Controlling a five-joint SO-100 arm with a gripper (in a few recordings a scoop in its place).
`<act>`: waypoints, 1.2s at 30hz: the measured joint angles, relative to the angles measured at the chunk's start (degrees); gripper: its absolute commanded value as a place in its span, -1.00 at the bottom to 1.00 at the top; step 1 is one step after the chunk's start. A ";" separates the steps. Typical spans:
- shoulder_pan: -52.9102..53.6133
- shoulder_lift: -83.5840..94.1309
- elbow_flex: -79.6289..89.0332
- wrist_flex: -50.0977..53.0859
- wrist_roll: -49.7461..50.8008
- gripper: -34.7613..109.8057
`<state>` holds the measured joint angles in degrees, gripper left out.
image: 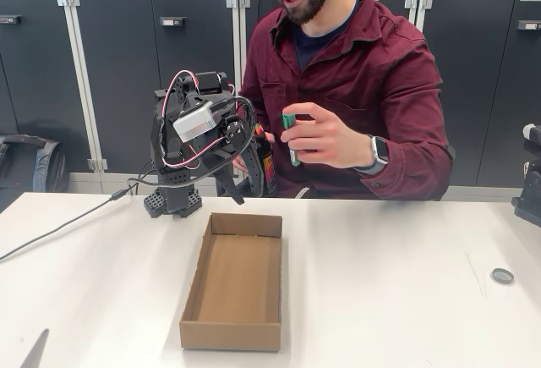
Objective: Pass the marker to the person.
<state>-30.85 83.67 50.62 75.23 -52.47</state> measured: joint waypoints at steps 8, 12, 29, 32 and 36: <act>0.00 0.00 0.00 0.35 0.00 -0.36; 0.26 0.00 0.00 0.53 0.00 -0.36; 0.53 0.00 0.00 1.23 0.00 -0.37; 0.53 0.00 -0.18 1.23 0.00 -0.37; 0.53 0.00 -0.44 1.49 0.00 -0.37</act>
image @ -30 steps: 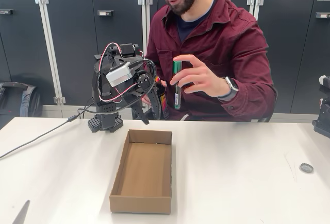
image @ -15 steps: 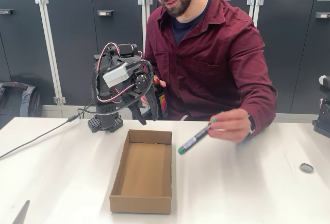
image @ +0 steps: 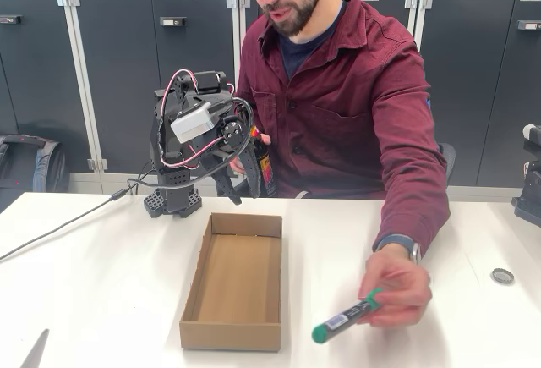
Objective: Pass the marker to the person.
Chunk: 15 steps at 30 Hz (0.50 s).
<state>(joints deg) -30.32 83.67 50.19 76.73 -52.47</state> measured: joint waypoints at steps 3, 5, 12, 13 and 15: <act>0.18 0.00 0.00 0.00 0.00 -0.37; 0.44 0.00 0.00 0.00 0.00 -0.37; 0.70 0.00 0.00 0.00 0.00 -0.37; 0.70 0.00 0.00 0.00 0.00 -0.37; 0.70 0.00 0.00 0.00 0.00 -0.36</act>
